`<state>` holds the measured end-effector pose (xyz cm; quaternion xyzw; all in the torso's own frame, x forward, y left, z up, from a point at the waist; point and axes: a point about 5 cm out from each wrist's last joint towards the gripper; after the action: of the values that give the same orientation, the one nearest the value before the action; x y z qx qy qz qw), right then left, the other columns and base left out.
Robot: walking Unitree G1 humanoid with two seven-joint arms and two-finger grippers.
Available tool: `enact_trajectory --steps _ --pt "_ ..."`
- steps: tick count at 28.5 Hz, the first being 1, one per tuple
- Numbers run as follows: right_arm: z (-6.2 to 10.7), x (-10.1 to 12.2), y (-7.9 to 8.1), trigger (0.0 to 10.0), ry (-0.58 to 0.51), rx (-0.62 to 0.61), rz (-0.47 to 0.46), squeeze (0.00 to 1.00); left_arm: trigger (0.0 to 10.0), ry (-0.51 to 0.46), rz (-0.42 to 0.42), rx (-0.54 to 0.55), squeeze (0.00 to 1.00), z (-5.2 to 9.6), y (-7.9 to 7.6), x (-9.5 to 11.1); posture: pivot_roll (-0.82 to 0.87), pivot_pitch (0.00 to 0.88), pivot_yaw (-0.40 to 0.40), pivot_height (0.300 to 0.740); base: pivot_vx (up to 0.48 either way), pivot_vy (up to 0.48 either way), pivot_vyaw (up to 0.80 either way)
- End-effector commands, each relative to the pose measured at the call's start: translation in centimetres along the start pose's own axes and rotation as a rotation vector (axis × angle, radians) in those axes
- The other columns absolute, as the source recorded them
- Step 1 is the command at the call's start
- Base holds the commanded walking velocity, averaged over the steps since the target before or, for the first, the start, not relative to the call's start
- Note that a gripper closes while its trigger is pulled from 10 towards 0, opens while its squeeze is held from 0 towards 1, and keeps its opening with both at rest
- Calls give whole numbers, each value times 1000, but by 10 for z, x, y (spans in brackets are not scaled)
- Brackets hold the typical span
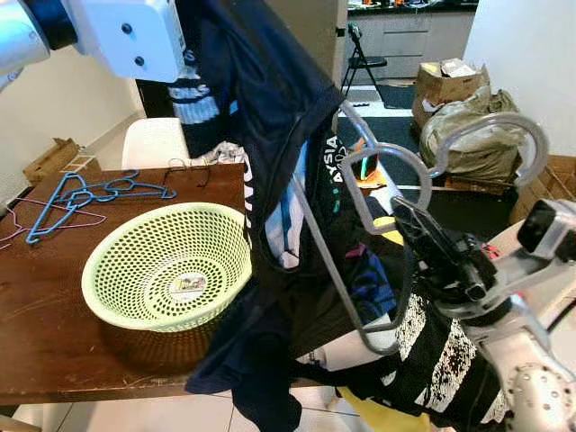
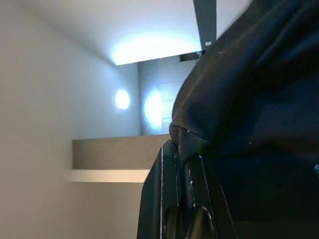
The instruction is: Hang hanger
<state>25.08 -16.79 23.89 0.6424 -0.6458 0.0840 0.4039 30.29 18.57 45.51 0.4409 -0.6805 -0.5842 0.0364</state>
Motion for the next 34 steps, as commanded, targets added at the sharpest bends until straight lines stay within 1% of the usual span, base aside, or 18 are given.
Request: enact_trajectory --steps 1,2,4,5,6,11,19,20,21,22,23,24,25,26,27,28,30,34 --pt "-15 -4 7 10000 3 43 22 0 0 -33 48 -18 0 -5 -10 7 39 0 46 740 0 0 0" --pt "-15 -4 7 10000 3 43 22 0 0 -33 48 -18 0 -5 -10 7 39 0 46 740 0 0 0" --pt "-22 -12 6 10000 72 27 60 0 0 -45 68 -10 0 -7 -13 9 35 0 47 740 0 0 0" --pt "-22 -12 6 10000 72 27 60 0 0 -45 68 -10 0 -7 -13 9 35 0 47 740 0 0 0" --pt "-26 -16 5 10000 106 22 81 0 0 -54 81 -4 0 -9 -15 10 34 0 48 740 0 0 0" --pt "-30 -19 6 10000 120 28 89 0 0 -61 90 -1 0 -10 -16 10 34 0 48 740 0 0 0" --pt "-29 -6 7 10000 37 22 85 0 0 -6 84 -36 0 1 -15 -3 34 0 50 740 0 0 0" --pt "-28 1 7 10000 2 14 91 0 0 30 85 -53 0 7 -14 -9 34 0 50 740 0 0 0" --pt "-28 1 7 10000 2 14 91 0 0 30 85 -53 0 7 -14 -9 34 0 50 740 0 0 0" --pt "-27 8 6 10000 -35 6 98 0 0 74 117 -75 0 13 -14 -17 34 0 50 740 0 0 0" --pt "-25 13 5 10000 -63 0 106 0 0 120 161 -89 1000 19 -14 -25 34 0 50 740 0 0 0" --pt "-24 17 6 10000 -78 -3 112 0 4235 143 201 -115 1000 24 -16 -29 36 0 50 740 0 0 0" --pt "-24 17 6 10000 -78 -3 112 0 4235 143 201 -115 1000 24 -16 -29 36 0 50 740 0 0 0" --pt "-24 18 6 10000 -85 -4 116 0 4235 152 226 -132 1000 27 -18 -31 36 0 50 740 0 0 0" --pt "-24 19 6 10000 -90 -1 117 0 10000 151 243 -154 1000 29 -22 -31 38 0 50 740 0 0 0" --pt "-24 19 6 10000 -90 -1 117 0 10000 151 243 -154 1000 29 -22 -31 38 0 50 740 0 0 0" --pt "-25 21 7 10000 -94 8 118 0 10000 141 294 -213 1000 34 -33 -29 38 0 49 740 0 0 0" --pt "-26 21 10 10000 -92 27 114 0 10000 153 313 -232 1000 38 -42 -30 38 0 48 740 0 0 0"
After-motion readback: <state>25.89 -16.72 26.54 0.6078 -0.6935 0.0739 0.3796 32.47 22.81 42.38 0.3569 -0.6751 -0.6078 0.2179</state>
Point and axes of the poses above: a point about 5 cm out from each wrist's last joint towards the gripper, its own z axis pointing back from the gripper into the wrist, its own x axis along the axis of the wrist's last joint, y = z × x, and after that the axes turned 15 degrees about -z, right-handed
